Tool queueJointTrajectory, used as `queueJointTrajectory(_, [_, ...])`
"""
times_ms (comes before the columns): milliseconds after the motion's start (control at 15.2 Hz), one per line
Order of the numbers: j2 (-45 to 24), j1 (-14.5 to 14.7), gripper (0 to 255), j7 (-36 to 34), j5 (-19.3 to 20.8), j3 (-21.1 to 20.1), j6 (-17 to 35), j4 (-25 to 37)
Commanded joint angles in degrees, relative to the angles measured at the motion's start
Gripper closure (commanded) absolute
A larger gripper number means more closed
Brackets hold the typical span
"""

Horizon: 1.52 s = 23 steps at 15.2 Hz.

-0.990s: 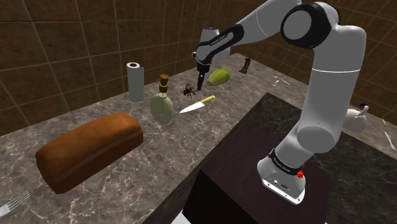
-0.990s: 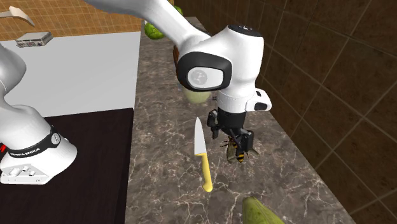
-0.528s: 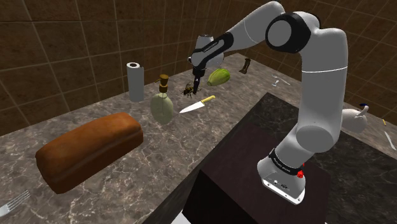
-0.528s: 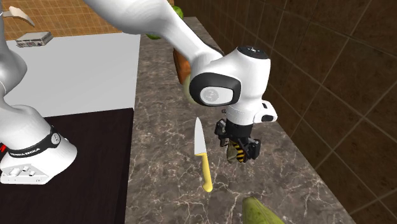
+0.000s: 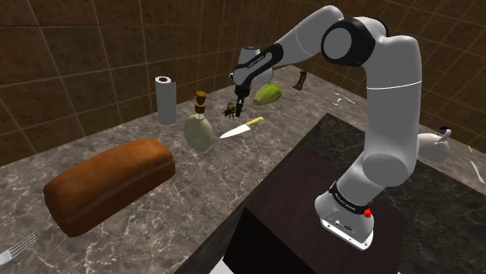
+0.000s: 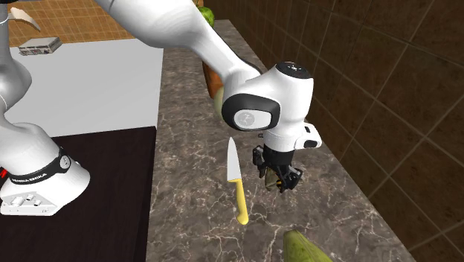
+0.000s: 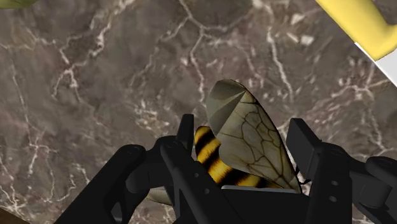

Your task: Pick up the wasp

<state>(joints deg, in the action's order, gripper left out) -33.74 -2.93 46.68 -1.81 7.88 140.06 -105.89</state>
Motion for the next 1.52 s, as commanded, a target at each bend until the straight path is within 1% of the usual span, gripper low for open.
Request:
queueJointTrajectory(0, [-0.1, 0.0, 255, 0.0, 0.0, 0.0, 0.0, 0.0])
queueJointTrajectory(330, [-0.1, 0.0, 255, 0.0, 0.0, 0.0, 0.0, 0.0])
queueJointTrajectory(1320, [7.7, 0.6, 255, -0.2, 1.0, 0.7, -8.4, 0.7])
queueJointTrajectory(1452, [7.7, 0.6, 255, -0.2, 1.0, 0.7, -8.5, 0.7])
